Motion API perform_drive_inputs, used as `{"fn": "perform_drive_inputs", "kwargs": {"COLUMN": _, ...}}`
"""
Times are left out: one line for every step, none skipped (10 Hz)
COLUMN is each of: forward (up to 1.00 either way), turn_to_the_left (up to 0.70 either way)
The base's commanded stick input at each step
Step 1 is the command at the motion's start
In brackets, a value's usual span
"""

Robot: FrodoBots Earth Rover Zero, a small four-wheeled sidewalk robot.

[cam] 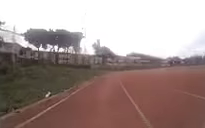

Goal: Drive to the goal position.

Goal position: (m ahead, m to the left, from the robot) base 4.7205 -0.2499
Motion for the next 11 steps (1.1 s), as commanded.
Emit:
{"fn": "perform_drive_inputs", "kwargs": {"forward": 1.00, "turn_to_the_left": -0.06}}
{"fn": "perform_drive_inputs", "kwargs": {"forward": 1.00, "turn_to_the_left": -0.17}}
{"fn": "perform_drive_inputs", "kwargs": {"forward": 1.00, "turn_to_the_left": -0.30}}
{"fn": "perform_drive_inputs", "kwargs": {"forward": 1.00, "turn_to_the_left": -0.30}}
{"fn": "perform_drive_inputs", "kwargs": {"forward": 1.00, "turn_to_the_left": -0.30}}
{"fn": "perform_drive_inputs", "kwargs": {"forward": 1.00, "turn_to_the_left": -0.30}}
{"fn": "perform_drive_inputs", "kwargs": {"forward": 1.00, "turn_to_the_left": -0.29}}
{"fn": "perform_drive_inputs", "kwargs": {"forward": 1.00, "turn_to_the_left": -0.15}}
{"fn": "perform_drive_inputs", "kwargs": {"forward": 1.00, "turn_to_the_left": 0.00}}
{"fn": "perform_drive_inputs", "kwargs": {"forward": 1.00, "turn_to_the_left": 0.00}}
{"fn": "perform_drive_inputs", "kwargs": {"forward": 1.00, "turn_to_the_left": 0.00}}
